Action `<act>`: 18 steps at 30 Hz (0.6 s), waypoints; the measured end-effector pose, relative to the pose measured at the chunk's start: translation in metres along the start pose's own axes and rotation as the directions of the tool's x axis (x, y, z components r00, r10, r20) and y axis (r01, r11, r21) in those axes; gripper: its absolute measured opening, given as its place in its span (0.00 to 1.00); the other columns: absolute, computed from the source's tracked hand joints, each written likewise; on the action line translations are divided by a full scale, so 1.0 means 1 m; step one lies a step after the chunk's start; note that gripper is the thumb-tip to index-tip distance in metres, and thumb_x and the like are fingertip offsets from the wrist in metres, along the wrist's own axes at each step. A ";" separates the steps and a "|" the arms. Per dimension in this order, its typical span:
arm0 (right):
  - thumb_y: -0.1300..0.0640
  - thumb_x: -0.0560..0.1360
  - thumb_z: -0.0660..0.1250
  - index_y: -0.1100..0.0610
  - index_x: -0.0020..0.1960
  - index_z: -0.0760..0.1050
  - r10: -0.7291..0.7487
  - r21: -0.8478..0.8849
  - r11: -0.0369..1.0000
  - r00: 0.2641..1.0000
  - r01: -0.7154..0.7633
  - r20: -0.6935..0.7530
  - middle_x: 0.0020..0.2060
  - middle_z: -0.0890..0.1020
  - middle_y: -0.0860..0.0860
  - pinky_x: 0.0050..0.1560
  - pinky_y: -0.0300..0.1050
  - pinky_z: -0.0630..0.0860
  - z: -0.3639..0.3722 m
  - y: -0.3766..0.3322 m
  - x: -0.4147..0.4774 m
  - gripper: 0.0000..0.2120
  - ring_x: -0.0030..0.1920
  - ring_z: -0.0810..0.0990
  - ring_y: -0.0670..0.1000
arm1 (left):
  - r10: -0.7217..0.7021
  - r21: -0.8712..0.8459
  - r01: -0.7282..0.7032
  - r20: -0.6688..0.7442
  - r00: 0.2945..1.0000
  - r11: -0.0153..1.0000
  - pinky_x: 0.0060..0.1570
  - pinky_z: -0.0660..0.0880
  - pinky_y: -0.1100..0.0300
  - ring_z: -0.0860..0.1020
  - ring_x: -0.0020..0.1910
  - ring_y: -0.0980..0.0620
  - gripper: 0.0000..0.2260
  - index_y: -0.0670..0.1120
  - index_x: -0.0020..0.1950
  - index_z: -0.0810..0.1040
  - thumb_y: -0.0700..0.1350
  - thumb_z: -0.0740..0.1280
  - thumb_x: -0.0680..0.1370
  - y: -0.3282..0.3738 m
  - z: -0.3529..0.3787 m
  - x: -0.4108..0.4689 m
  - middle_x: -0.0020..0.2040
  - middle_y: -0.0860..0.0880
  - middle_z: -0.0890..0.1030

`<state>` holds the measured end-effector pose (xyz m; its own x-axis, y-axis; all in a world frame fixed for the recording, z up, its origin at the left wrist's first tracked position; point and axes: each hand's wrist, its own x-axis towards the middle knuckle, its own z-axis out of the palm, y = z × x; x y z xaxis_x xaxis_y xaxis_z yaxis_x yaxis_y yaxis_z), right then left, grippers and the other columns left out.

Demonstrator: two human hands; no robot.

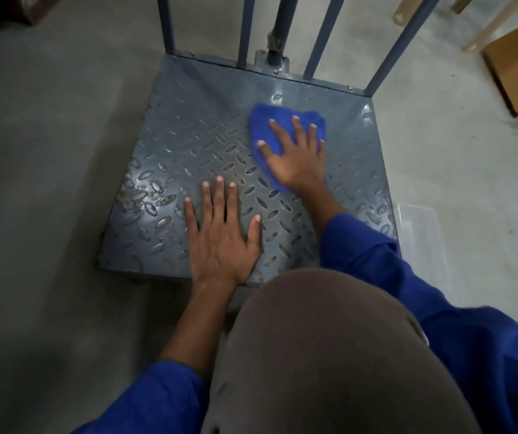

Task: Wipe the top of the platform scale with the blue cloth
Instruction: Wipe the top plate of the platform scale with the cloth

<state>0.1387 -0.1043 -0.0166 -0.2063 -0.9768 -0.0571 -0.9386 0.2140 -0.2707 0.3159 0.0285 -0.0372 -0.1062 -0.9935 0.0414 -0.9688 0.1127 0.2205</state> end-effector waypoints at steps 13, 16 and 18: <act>0.26 0.80 0.54 0.27 0.80 0.57 -0.488 0.027 0.868 0.844 0.495 0.224 0.86 0.49 0.40 0.83 0.59 0.39 0.017 -0.098 -0.024 0.29 0.86 0.41 0.53 | -0.101 0.026 0.101 0.016 0.995 0.995 0.83 0.44 0.36 0.43 0.87 0.44 0.38 0.43 0.87 0.49 0.65 0.40 0.83 -0.023 -0.005 -0.033 0.88 0.44 0.47; 0.24 0.79 0.54 0.27 0.79 0.58 -0.378 0.008 0.925 0.915 0.381 0.143 0.86 0.52 0.41 0.84 0.61 0.45 0.009 -0.049 -0.029 0.30 0.86 0.45 0.54 | -0.094 0.000 0.094 0.020 0.995 0.996 0.81 0.44 0.32 0.42 0.87 0.43 0.38 0.42 0.87 0.47 0.63 0.41 0.83 -0.018 -0.004 -0.030 0.87 0.42 0.46; 0.23 0.76 0.52 0.29 0.79 0.62 -0.288 0.009 0.958 0.957 0.288 0.024 0.85 0.57 0.44 0.84 0.62 0.50 0.003 -0.009 -0.035 0.32 0.86 0.50 0.57 | -0.066 -0.004 0.067 0.042 0.997 0.998 0.81 0.42 0.31 0.42 0.86 0.42 0.38 0.42 0.87 0.46 0.63 0.41 0.82 -0.012 0.000 -0.028 0.87 0.42 0.45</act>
<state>0.1551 -0.0724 -0.0155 0.0793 -0.9969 0.0005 -0.9557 -0.0762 -0.2844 0.3304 0.0554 -0.0407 -0.0508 -0.9986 -0.0138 -0.9728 0.0464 0.2269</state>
